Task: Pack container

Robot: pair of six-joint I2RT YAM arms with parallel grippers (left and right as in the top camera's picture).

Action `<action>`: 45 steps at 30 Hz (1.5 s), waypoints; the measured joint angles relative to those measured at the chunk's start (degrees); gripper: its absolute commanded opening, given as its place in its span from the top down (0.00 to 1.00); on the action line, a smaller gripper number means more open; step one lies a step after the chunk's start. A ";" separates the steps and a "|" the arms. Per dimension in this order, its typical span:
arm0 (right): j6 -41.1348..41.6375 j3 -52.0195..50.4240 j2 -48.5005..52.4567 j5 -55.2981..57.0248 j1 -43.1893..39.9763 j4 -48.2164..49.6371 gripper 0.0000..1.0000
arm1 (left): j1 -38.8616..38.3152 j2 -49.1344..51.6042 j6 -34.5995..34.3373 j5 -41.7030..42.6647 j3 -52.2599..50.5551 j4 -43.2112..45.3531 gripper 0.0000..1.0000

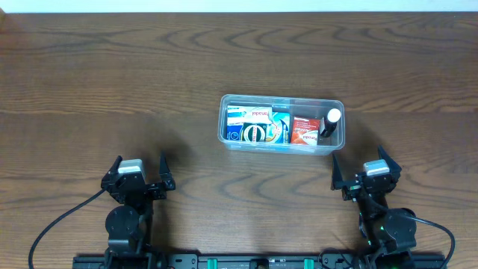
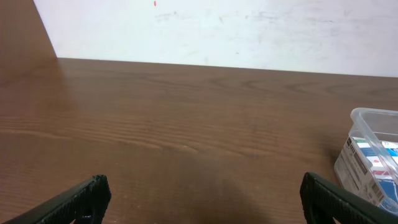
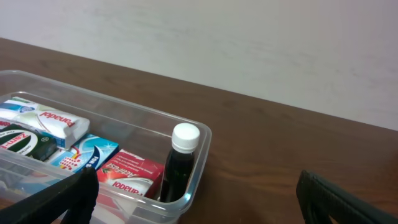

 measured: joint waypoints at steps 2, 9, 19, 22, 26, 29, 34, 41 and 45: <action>0.00 0.00 0.00 -0.13 -0.37 0.00 0.01 | 0.00 0.00 0.02 0.00 0.00 0.00 0.02; 0.00 0.00 0.00 -0.17 -5.81 0.00 0.01 | 0.00 0.00 0.02 -0.02 0.00 0.00 0.02; 0.00 0.00 0.00 -0.15 -7.98 0.00 0.01 | 0.00 0.00 0.00 -0.20 0.00 0.00 0.02; 0.00 0.00 0.00 -0.15 -7.98 0.00 0.01 | 0.00 0.00 0.02 -0.20 0.00 0.00 0.02; 0.00 0.00 0.00 -0.17 -7.98 -0.02 0.01 | 0.00 0.00 0.00 -0.20 0.00 0.00 0.02; 0.00 0.00 0.00 -0.15 -7.98 0.00 0.01 | 0.00 0.00 0.00 -0.20 0.00 0.00 0.02; 0.00 0.00 0.00 -0.15 -7.98 0.00 0.01 | 0.00 0.00 0.00 -0.20 0.00 0.00 0.02; 0.00 0.00 0.00 -0.17 -7.98 0.00 0.01 | 0.00 0.00 0.02 -0.20 0.00 0.00 0.02; 0.00 0.00 0.00 -0.15 -7.98 -0.02 0.01 | 0.00 0.00 0.02 -0.20 0.00 0.00 0.02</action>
